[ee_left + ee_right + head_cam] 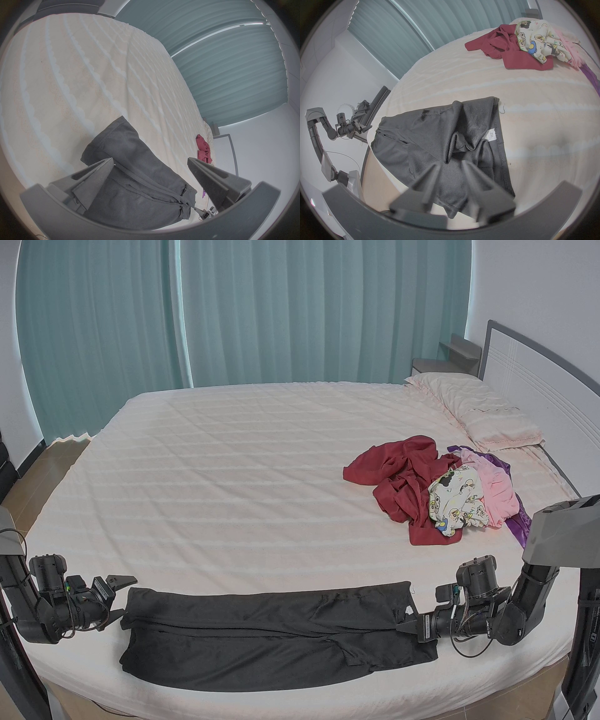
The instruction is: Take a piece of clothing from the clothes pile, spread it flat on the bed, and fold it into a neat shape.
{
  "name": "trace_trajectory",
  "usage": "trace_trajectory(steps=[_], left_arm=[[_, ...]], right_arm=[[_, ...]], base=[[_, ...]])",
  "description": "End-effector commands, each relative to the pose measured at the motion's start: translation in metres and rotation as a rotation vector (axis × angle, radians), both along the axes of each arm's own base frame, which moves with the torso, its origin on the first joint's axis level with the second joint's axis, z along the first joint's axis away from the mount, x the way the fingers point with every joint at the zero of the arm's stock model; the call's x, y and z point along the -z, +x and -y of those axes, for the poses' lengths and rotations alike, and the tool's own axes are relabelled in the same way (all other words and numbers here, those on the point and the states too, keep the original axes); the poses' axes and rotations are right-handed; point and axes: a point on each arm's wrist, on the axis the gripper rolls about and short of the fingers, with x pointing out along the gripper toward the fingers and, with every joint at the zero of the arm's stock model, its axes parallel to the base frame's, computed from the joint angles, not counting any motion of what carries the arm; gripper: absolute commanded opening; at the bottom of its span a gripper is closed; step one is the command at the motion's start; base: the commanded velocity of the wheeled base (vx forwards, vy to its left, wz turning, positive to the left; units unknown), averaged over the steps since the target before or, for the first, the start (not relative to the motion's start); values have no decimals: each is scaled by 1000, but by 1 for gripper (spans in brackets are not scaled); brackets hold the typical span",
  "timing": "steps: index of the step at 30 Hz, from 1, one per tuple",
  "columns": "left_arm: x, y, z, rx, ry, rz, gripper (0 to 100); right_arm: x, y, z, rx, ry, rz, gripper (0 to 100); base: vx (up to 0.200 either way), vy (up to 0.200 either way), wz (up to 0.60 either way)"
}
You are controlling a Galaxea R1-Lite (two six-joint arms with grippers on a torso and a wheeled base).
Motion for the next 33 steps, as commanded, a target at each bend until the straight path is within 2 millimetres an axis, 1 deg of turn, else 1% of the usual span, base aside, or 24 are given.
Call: trace_trajectory(steps=[1,5,7,10,12,13,15,18,19,21,23,27,31,33], left_arm=[[0,0,0,0,-1,-1,100],[0,0,0,-1,1,-1,100],[1,-1,0,3,6,-3,100],[3,-7,2,15,21,-19,100],[4,-9,3,18,46,-23,100],[4,-9,3,18,46,-23,100],[3,-10,2,-19,78,-31,100],[4,-7,0,-56,115,-40,100],[5,-4,-2,-93,143,-47,100],[5,-3,-3,-104,150,-48,100],[7,0,-5,-112,158,-51,100],[11,3,-5,-114,162,-61,100],[13,5,-6,-115,162,-60,100],[14,5,-6,-115,160,-65,100]], right_arm=[[0,1,0,3,1,3,100],[-3,2,3,17,15,16,100],[-10,3,3,52,40,16,100],[-13,-3,1,134,93,-42,100],[-11,-4,1,204,98,-67,100],[-11,-4,1,204,98,-67,100],[-11,-1,0,310,143,-87,100],[-9,0,0,370,189,-102,100],[-10,1,1,392,215,-97,100],[-7,0,2,397,214,-103,100],[1,0,2,401,204,-114,100],[1,8,5,415,217,-67,100],[1,12,6,417,220,-54,100],[4,17,7,425,223,-49,100]], base=[[0,0,0],[0,0,0],[0,0,0],[0,0,0],[0,0,0],[0,0,0],[0,0,0],[0,0,0],[0,0,0],[0,0,0],[0,0,0],[0,0,0],[0,0,0],[0,0,0]])
